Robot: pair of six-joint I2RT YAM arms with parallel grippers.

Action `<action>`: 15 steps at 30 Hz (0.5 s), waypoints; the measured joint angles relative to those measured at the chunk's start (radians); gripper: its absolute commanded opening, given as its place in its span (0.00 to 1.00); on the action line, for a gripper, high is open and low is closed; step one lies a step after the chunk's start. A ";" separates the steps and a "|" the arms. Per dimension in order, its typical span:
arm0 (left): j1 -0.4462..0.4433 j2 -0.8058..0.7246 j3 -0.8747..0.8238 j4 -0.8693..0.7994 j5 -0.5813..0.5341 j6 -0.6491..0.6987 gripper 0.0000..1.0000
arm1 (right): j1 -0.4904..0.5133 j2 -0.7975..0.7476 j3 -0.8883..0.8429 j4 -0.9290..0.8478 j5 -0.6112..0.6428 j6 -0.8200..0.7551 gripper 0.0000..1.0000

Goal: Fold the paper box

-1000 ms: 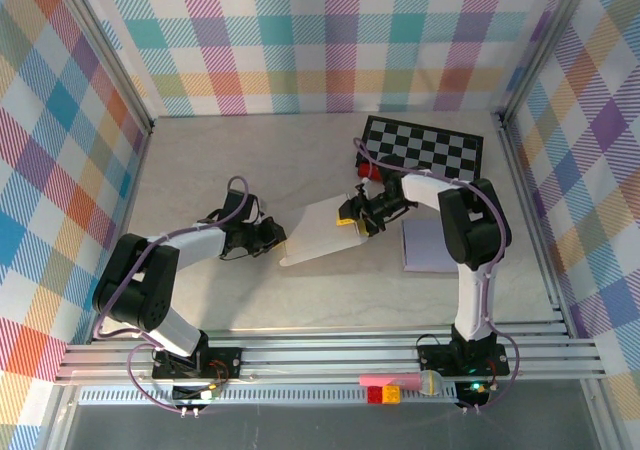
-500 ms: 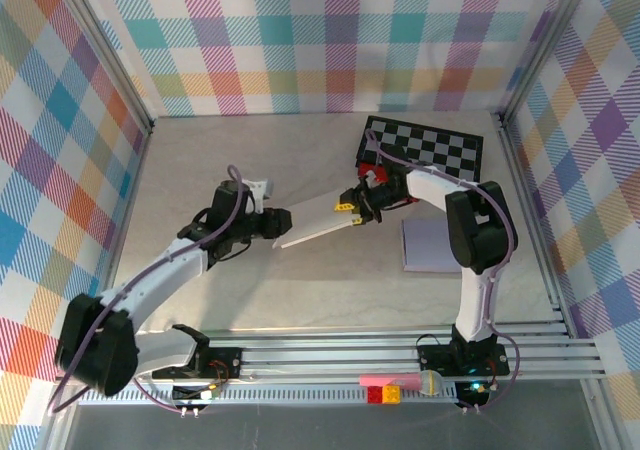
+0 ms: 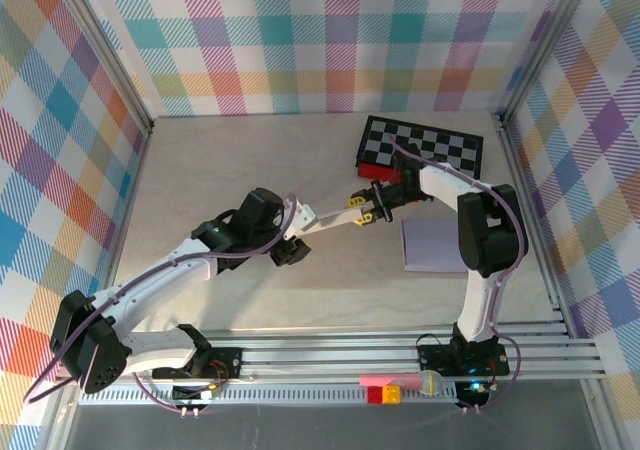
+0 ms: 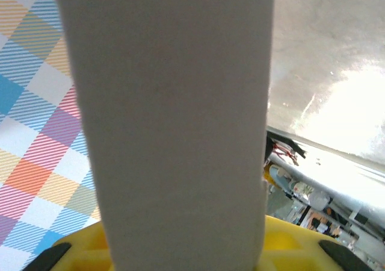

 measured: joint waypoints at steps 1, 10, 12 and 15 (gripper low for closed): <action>-0.003 0.006 0.000 0.000 -0.020 0.016 0.54 | 0.000 0.000 0.000 -0.011 0.003 0.003 0.26; -0.019 0.021 0.002 0.000 -0.093 0.119 0.55 | -0.002 -0.003 -0.023 -0.058 0.000 0.033 0.26; -0.020 0.024 0.002 0.008 -0.109 0.129 0.57 | -0.002 -0.003 -0.024 -0.067 0.000 0.033 0.25; -0.022 0.023 0.002 0.031 -0.134 0.136 0.57 | -0.002 -0.003 -0.024 -0.092 -0.008 0.029 0.25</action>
